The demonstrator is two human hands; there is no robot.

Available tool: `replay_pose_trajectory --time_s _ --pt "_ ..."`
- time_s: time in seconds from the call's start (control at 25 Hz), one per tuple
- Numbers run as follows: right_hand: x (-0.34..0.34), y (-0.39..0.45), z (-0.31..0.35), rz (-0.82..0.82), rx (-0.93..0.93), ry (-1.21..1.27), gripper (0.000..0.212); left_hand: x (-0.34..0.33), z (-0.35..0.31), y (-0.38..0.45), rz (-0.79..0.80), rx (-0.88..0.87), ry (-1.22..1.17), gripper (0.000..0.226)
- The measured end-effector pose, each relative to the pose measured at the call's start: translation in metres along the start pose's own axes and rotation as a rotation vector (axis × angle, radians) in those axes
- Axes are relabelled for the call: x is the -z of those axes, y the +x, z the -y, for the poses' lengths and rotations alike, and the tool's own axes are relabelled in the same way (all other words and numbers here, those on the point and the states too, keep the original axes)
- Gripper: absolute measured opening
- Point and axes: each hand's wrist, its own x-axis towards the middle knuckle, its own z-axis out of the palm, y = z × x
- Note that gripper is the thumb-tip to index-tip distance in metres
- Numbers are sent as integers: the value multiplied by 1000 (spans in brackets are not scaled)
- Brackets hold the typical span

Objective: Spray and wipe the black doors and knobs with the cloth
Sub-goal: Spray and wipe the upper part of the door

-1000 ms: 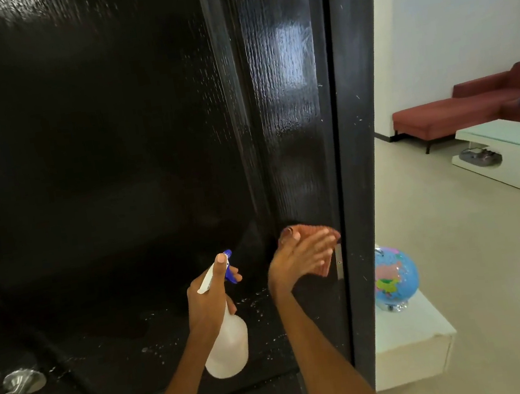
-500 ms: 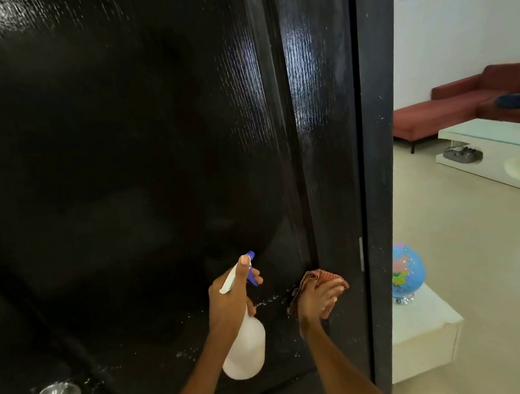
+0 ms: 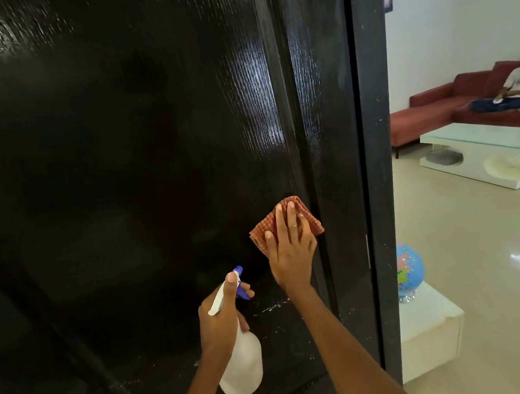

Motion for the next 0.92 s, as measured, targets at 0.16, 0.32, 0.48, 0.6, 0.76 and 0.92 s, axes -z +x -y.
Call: replay_pose_trajectory --time_s 0.16,0.32,0.48,0.6,0.76,0.92 --pt "-30 -51 -34 56 -323 158 73 5 3 5 49 1 9 57" --pt "-78 -127 -53 234 -937 314 86 17 12 0 65 -14 14 55" --pt "-62 -90 -29 -58 -1119 418 59 35 24 2 1 38 6 55" --pt "-45 -61 44 -37 -797 406 70 50 30 1 -50 61 23 56" --pt "-52 -48 95 21 -167 198 81 70 38 -3 -137 9 33 54" --pt "-59 -45 57 -251 -485 278 80 84 50 0 -133 4 29 49"
